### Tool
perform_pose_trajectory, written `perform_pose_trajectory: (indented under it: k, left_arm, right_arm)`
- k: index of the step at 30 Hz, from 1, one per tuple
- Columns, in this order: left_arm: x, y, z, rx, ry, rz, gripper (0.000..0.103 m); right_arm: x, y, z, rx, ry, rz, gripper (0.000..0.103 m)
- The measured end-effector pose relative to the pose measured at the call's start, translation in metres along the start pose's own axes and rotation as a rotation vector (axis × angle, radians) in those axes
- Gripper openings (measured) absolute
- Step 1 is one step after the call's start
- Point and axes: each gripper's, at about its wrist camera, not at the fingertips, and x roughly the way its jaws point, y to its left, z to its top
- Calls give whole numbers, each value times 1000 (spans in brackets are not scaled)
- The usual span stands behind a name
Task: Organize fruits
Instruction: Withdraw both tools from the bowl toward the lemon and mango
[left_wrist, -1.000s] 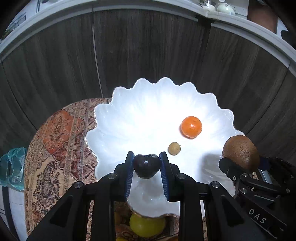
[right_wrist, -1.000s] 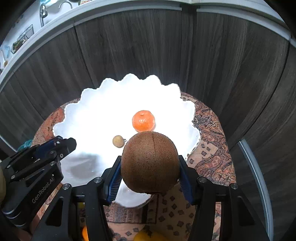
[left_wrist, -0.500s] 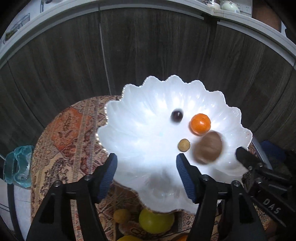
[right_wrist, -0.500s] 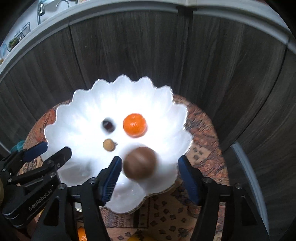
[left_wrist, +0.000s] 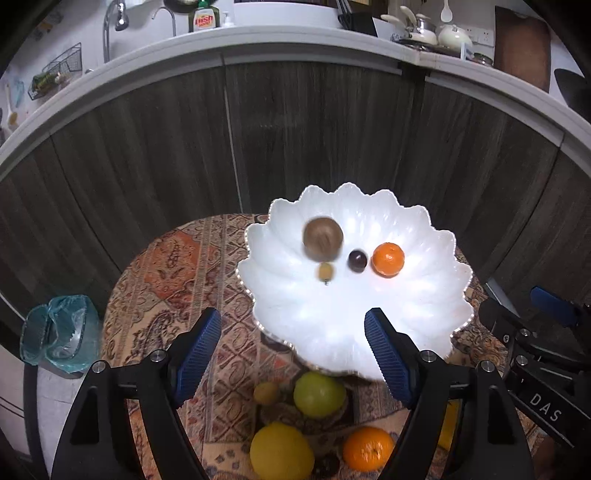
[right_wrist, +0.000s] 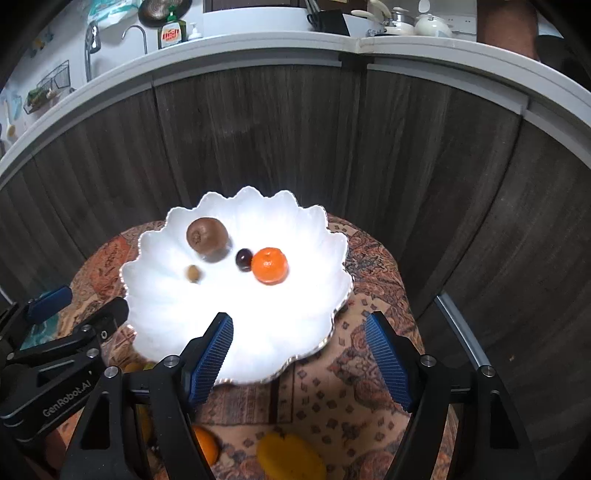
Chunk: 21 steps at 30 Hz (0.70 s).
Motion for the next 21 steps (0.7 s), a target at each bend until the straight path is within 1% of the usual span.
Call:
perform_pose_trajectory:
  k: [9,14,21]
  left_arm:
    - [-29,3,-28,-10,1,3,80]
    - [-37,3,-45,-2,8,10,80]
    - [-40,4,-63,-1,25,19,80]
  right_arm:
    - [-29,3,-19,-10,-12,10,75]
    - [-39,2,-33,-17,-7,9,75]
    - [-42,4,-53,-15,17,17,75]
